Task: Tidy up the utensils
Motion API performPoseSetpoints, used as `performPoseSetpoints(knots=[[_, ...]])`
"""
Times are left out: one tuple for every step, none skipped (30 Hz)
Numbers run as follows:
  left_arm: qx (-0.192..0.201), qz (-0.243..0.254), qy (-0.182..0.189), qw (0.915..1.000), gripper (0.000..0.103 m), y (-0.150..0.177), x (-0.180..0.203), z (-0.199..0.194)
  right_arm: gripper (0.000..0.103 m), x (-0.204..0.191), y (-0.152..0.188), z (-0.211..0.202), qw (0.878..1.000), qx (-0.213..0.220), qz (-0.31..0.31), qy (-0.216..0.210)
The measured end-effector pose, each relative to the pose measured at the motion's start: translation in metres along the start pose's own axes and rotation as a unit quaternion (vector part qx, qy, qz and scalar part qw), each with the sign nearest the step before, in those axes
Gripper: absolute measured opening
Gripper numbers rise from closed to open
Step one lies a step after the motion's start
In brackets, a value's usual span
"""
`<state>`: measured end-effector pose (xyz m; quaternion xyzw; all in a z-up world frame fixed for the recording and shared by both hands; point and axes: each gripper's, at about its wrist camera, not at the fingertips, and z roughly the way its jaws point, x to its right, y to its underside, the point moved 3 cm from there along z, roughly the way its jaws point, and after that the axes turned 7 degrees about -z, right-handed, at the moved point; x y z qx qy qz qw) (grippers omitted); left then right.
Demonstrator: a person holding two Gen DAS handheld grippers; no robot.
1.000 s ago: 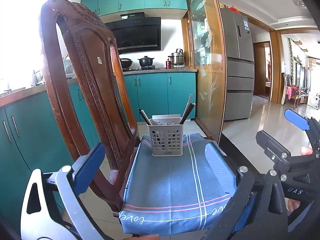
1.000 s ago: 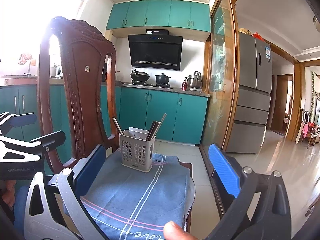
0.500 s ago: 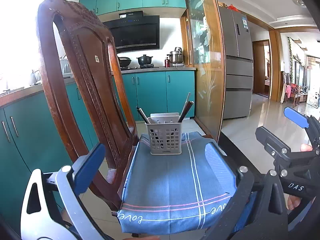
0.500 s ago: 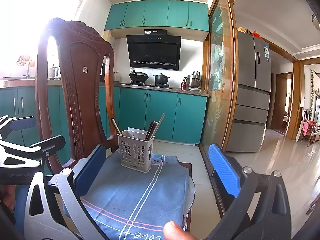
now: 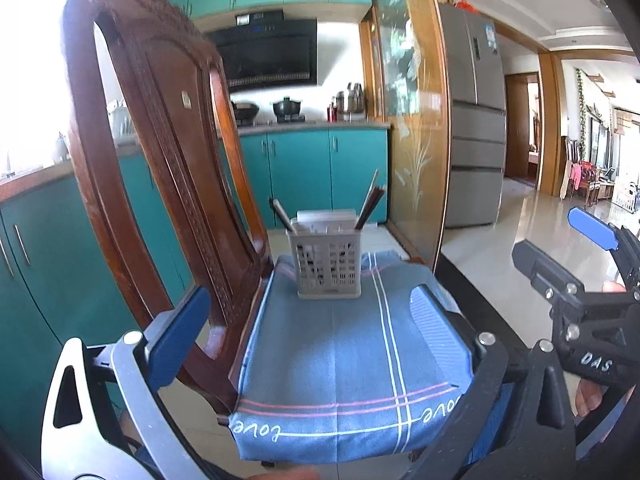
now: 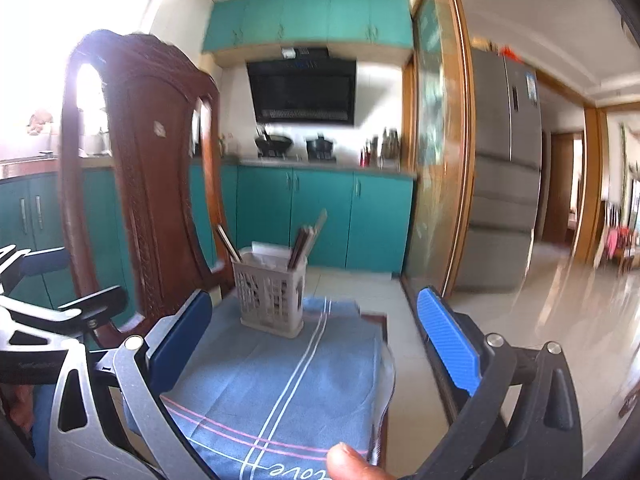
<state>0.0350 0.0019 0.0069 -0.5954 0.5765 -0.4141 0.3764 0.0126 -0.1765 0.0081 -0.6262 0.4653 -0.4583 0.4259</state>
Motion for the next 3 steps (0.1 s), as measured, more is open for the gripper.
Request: performPoseSetpoints(knots=[[-0.011, -0.003, -0.002, 0.9999, 0.099, 0.002, -0.001, 0.006, 0.1, 0.003, 0.008, 0.02, 0.999, -0.034, 0.01, -0.001], [-0.028, -0.009, -0.002, 0.9996, 0.099, 0.004, -0.003, 0.015, 0.1, 0.006, 0.016, 0.04, 0.998, -0.063, 0.019, -0.005], [-0.049, -0.015, -0.001, 0.9987, 0.099, 0.008, -0.005, 0.026, 0.1, 0.008, 0.029, 0.07, 0.994, -0.105, 0.033, -0.015]])
